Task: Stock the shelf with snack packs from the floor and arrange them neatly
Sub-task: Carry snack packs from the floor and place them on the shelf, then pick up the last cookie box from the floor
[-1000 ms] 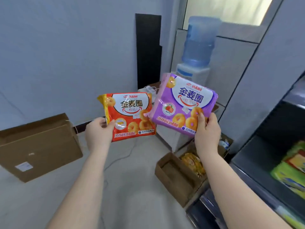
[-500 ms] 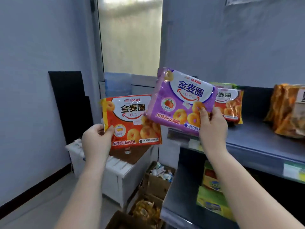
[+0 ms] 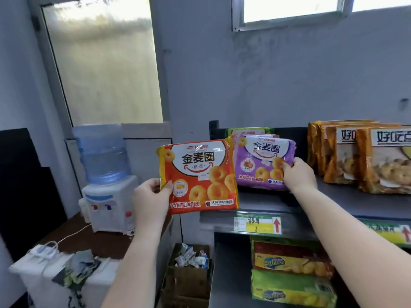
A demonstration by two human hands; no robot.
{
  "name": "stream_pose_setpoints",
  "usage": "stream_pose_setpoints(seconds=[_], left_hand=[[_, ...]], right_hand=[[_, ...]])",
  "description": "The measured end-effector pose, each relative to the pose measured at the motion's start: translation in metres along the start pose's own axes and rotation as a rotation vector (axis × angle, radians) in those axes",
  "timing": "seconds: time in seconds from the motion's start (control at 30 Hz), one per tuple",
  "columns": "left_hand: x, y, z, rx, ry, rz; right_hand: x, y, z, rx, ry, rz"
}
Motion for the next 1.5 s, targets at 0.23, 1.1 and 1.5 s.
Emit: stream_pose_setpoints(seconds=[0.23,1.1,1.5], left_hand=[[0.007,-0.053,0.022,-0.036,-0.032,-0.159],[-0.117,0.021,-0.058,0.392,0.006,0.084],[-0.547,0.193,-0.286,0.281,1.041,0.598]], right_hand=[[-0.032,0.020,-0.012,-0.038,0.130,0.122],[-0.194,-0.094,-0.034,-0.096,1.057,-0.202],[-0.537,-0.319,0.118,-0.398,1.074,-1.487]])
Point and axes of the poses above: each hand's wrist, its own x-axis towards the middle knuckle, its own y-axis out of the back of the hand, z = x × y, the point moved 2 cm from there along x, towards the middle knuckle, and after that the axes turned 14 degrees about -z, right-handed, at the moved point
